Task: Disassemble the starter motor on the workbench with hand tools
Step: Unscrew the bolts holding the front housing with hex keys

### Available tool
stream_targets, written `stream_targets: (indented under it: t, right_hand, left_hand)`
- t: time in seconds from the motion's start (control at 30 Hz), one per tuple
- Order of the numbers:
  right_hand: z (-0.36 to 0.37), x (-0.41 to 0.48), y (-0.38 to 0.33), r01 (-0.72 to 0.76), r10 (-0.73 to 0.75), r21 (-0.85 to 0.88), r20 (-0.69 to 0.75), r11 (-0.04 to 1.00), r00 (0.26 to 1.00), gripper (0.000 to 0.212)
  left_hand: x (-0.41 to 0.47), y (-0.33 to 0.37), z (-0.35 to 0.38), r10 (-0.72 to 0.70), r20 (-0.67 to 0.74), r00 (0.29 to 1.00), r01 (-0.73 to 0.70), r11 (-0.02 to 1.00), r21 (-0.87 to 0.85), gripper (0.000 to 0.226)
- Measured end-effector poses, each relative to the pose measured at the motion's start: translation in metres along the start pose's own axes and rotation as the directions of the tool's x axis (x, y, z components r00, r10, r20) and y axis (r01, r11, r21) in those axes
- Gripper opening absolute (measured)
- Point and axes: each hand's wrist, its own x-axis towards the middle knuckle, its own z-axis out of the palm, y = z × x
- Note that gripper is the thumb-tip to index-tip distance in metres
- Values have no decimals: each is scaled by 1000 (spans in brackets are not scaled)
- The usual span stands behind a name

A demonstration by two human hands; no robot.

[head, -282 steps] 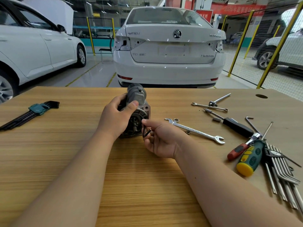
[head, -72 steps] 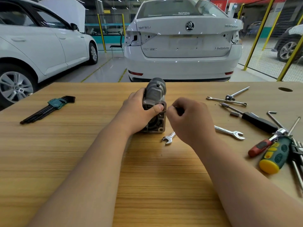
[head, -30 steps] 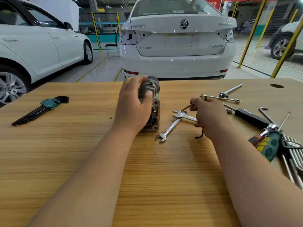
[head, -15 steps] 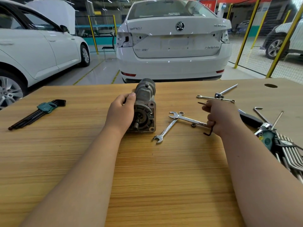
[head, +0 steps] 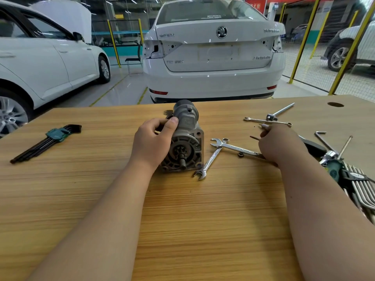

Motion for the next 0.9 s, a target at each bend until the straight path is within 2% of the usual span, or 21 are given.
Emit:
stream_targets:
  t: [0.1,0.2,0.27,0.33,0.4,0.43,0.5,0.6,0.7,0.8,0.9]
  right_hand:
    - [-1,0,2,-37,42,-106,41,994,998,16]
    - [-3,-5,-2,-28,39,-146,72,989,997,17]
    - [-1,-18,-17,71,-72,-90,-18,993,997,18]
    - [8,-40,-41,280,-282,-29,-100,959,954,21]
    - [22,-61,-62,456,-454,36,-49,889,890,19]
    - [27,-68,-68,495,-496,72,-9,866,868,17]
    - [32,-70,-69,503,-511,148,22,852,859,17]
    - [31,-62,-59,450,-468,260,10,855,884,18]
    - [30,-53,-55,389,-405,406,-50,827,913,12]
    - [28,-49,-54,348,-364,577,-93,739,927,20]
    - [28,-49,-51,352,-396,622,-72,700,915,20]
  left_hand:
    - [-1,0,0,24,-2,1000,-24,1000,14,37]
    - [-1,-1,0,41,-12,999,-40,999,35,31]
    - [0,-2,2,47,-18,999,-46,998,41,28]
    - [0,-3,3,51,-28,998,-50,998,39,27]
    - [0,-4,4,53,-39,998,-52,998,28,28]
    - [0,-4,5,52,-41,998,-51,998,20,29]
    - [0,-4,5,40,-47,998,-40,999,6,28]
    - [2,-7,3,0,-44,999,-3,998,-62,26]
    - [4,-7,-1,-79,-9,997,77,985,-152,53]
    - [5,-8,-2,-98,-16,995,95,984,-150,45]
    - [3,-8,-3,-93,-2,996,91,986,-142,35]
